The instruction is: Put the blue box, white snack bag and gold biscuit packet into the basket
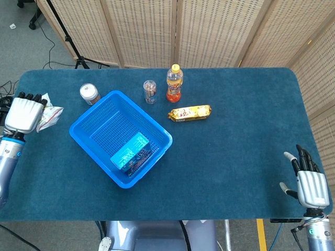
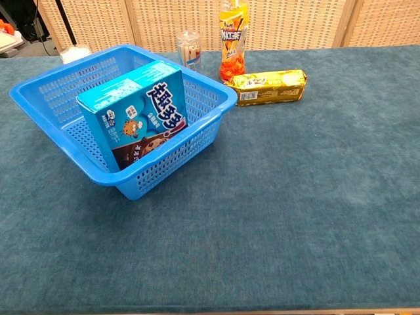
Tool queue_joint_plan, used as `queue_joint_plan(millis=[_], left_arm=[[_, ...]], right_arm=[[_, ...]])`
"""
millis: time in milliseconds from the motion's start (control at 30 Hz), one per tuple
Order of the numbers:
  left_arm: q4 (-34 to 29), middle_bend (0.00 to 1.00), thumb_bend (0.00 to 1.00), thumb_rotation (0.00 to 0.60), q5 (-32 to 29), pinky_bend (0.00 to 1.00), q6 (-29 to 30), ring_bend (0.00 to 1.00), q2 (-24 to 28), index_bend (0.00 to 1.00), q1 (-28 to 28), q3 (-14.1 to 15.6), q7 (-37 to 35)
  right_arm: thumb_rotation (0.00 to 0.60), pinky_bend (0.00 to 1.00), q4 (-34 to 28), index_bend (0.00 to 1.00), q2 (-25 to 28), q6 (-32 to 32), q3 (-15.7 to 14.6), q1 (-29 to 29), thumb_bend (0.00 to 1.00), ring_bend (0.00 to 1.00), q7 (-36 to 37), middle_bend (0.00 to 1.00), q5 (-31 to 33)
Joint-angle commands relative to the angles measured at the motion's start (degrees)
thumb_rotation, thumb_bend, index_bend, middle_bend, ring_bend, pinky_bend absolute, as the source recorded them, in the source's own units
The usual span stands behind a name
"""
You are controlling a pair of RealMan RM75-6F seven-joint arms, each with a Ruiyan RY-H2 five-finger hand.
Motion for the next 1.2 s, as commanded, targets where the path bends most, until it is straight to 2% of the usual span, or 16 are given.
queue_joint_plan(millis=[33,200,233,433,633,800,900,1000,1067,1133,1200], left_arm=[[-1.8,0.47,0.42,0.6,-0.2,0.42,0.6,0.45,0.1,0.84,0.0,-0.5,0.8],[-4.4,0.47,0.41,0.6,2.6,0.42,3.2,0.45,-0.6,0.84,-0.6,-0.5,1.2],[-6.6,0.47,0.41,0.6,4.7,0.42,5.2,0.45,-1.7,0.84,-1.2,-0.7,-0.1],[-10.1,0.47,0.41,0.6,9.0,0.42,8.1,0.45,-4.9,0.84,-2.4,-0.2,1.2],[-14.9,0.47,0.4,0.6,9.6,0.42,8.4,0.45,-8.1,0.84,-3.3,-0.6,4.6],[-15.7,0.47,0.38,0.6,9.4,0.42,8.3,0.45,-10.1,0.84,-3.5,-0.7,7.0],[-15.6,0.43,0.36,0.6,9.2,0.42,8.1,0.45,-10.7,0.77,-3.6,-0.7,7.4],[-15.2,0.31,0.35,0.6,8.9,0.42,8.0,0.42,-11.4,0.66,-3.4,-0.6,8.0],[-15.2,0.21,0.33,0.6,8.5,0.42,7.8,0.34,-11.5,0.6,-3.3,-0.7,8.1],[-15.4,0.09,0.31,0.6,8.0,0.42,7.4,0.19,-11.5,0.49,-3.2,-0.7,8.1],[-15.7,0.02,0.3,0.6,7.5,0.39,6.5,0.06,-11.2,0.37,-3.2,-0.6,8.3]], right_arm=[[0.6,0.22,-0.1,0.18,0.2,0.1,0.1,-0.1,0.18,0.0,0.3,0.0,0.0],[0.6,0.22,-0.2,0.18,0.5,0.2,0.4,-0.3,0.18,0.0,0.8,0.0,0.1],[0.6,0.22,-0.3,0.18,0.6,0.2,0.5,-0.3,0.18,0.0,1.2,0.0,0.2],[0.6,0.22,-0.5,0.18,1.0,0.1,0.5,-0.4,0.18,0.0,1.8,0.0,-0.2],[0.6,0.22,-0.5,0.18,1.2,0.0,0.6,-0.6,0.18,0.0,2.4,0.0,-0.1],[0.6,0.22,-0.5,0.18,1.4,-0.1,0.8,-0.6,0.18,0.0,2.9,0.0,0.0],[0.6,0.22,-0.5,0.18,1.5,-0.1,0.9,-0.7,0.18,0.0,3.1,0.0,0.2],[0.6,0.22,-0.5,0.18,1.6,-0.2,1.0,-0.7,0.18,0.0,3.3,0.0,0.3],[0.6,0.22,-0.5,0.18,1.6,-0.3,1.0,-0.7,0.18,0.0,3.2,0.0,0.3],[0.6,0.22,-0.4,0.18,1.6,-0.4,1.0,-0.7,0.18,0.0,3.2,0.0,0.3],[0.6,0.22,-0.4,0.18,1.5,-0.4,1.0,-0.7,0.18,0.0,3.1,0.0,0.3]])
